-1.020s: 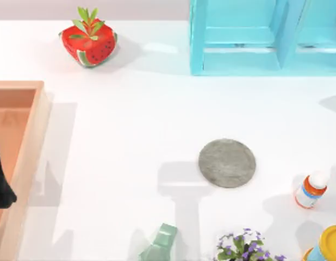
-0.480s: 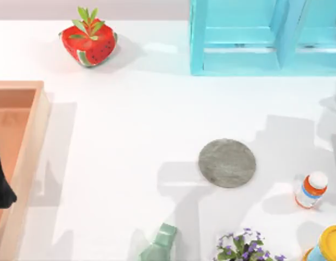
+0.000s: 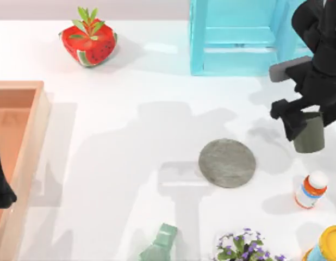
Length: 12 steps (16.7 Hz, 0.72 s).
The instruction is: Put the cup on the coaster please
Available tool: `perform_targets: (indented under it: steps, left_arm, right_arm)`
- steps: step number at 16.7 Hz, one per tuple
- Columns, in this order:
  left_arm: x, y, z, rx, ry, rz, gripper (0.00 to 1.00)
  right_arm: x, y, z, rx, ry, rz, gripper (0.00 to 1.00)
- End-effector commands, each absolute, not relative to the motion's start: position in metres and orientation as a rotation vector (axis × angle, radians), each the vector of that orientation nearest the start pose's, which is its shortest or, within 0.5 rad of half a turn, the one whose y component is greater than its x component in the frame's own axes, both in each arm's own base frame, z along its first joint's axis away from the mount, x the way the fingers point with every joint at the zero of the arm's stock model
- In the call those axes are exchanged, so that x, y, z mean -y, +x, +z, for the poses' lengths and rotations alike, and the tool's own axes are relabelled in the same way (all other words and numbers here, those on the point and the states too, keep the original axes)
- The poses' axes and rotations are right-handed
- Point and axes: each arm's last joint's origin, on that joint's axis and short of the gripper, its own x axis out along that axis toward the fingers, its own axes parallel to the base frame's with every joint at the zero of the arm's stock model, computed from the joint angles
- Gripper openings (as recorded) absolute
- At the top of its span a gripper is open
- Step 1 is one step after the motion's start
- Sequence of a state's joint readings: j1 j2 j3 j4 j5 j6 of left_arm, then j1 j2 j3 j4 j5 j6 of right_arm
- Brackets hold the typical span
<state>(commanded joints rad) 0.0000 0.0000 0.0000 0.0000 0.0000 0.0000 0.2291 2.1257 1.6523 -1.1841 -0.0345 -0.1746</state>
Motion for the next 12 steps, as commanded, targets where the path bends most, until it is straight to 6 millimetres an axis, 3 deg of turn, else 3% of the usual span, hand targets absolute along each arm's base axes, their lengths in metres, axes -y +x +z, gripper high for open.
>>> perform_targets:
  steps: [3,6,9,12]
  left_arm:
    - [0.001,0.106,0.16,0.0,0.0,0.0,1.0]
    - [0.001,0.106,0.16,0.0,0.0,0.0,1.0]
    - [0.001,0.106,0.16,0.0,0.0,0.0,1.0]
    - [0.001,0.106,0.16,0.0,0.0,0.0,1.0]
  right_arm:
    - [-0.146,0.384,0.183,-1.621,-0.145,0.186,0.0]
    - [-0.183,0.373,0.197,-1.597,-0.039,0.086,0.0]
    - [-0.204,0.364,0.207,-1.579,0.023,0.035,0.0]
    - [-0.211,0.361,0.209,-1.574,0.038,0.023,0.0]
